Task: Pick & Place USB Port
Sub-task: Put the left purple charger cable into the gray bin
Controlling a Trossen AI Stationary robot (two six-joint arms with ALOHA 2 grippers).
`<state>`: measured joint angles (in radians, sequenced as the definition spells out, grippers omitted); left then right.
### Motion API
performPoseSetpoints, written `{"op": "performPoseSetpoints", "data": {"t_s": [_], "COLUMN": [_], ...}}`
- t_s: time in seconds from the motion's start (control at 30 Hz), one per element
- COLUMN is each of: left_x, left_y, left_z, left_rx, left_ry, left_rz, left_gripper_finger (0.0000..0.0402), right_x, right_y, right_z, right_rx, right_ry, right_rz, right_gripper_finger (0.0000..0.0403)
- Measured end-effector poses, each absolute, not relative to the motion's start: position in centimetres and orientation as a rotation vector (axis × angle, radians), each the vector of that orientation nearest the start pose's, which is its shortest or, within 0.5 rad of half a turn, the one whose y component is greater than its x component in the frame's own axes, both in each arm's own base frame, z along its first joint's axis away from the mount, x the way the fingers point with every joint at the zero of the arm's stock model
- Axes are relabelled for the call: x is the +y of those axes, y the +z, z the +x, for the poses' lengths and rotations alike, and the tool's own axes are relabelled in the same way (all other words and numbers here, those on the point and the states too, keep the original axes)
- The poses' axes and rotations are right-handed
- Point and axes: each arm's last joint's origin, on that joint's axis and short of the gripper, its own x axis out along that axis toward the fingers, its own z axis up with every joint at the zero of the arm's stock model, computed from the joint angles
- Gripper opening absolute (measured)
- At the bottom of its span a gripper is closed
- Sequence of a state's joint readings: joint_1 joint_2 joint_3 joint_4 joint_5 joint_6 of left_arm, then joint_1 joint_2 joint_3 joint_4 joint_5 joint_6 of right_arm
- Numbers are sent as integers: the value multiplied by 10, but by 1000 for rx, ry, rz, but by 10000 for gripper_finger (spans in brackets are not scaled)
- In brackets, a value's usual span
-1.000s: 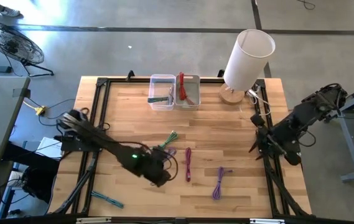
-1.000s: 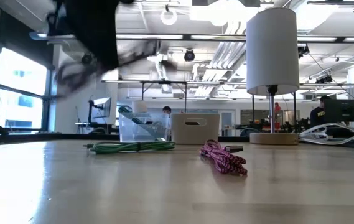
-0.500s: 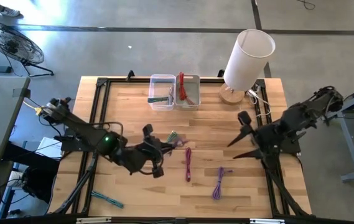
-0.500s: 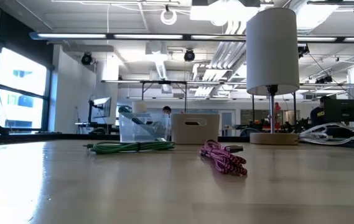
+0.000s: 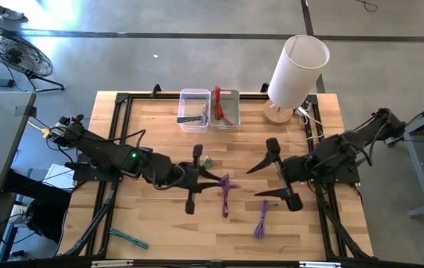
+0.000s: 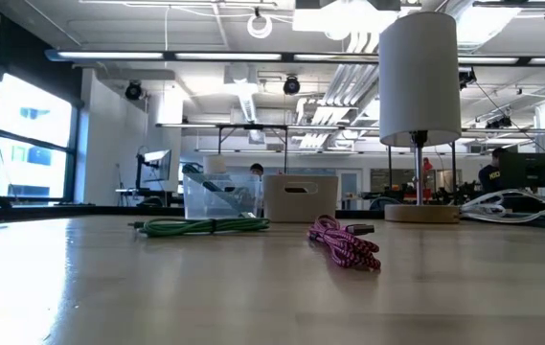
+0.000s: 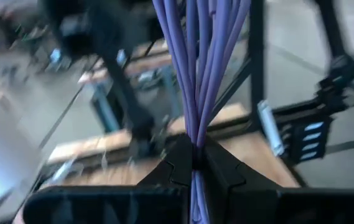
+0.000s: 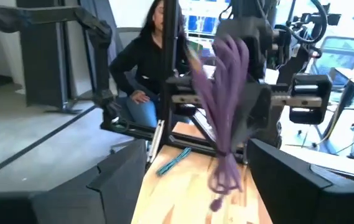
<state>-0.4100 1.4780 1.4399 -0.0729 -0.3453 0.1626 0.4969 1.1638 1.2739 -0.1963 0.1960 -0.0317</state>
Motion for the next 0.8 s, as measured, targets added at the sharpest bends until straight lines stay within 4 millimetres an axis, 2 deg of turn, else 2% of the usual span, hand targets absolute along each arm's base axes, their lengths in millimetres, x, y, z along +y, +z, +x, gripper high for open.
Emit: {"op": "performPoseSetpoints", "data": {"t_s": [0.2, 0.4, 0.8], "left_x": [-122, -119, -108], "left_y": [411, 411, 410], "left_z": [315, 317, 321], "left_rx": [45, 40, 46], "left_ry": [-165, -194, -205], "left_rz": [229, 234, 249], "left_gripper_finger": [9, 9, 9], "right_x": [120, 118, 122], "right_y": [422, 418, 405], "right_z": [236, 247, 272], "right_rx": [29, 23, 19], "right_ry": [255, 223, 277], "right_rz": [-87, -68, -83], "right_gripper_finger": [272, 272, 272]}}
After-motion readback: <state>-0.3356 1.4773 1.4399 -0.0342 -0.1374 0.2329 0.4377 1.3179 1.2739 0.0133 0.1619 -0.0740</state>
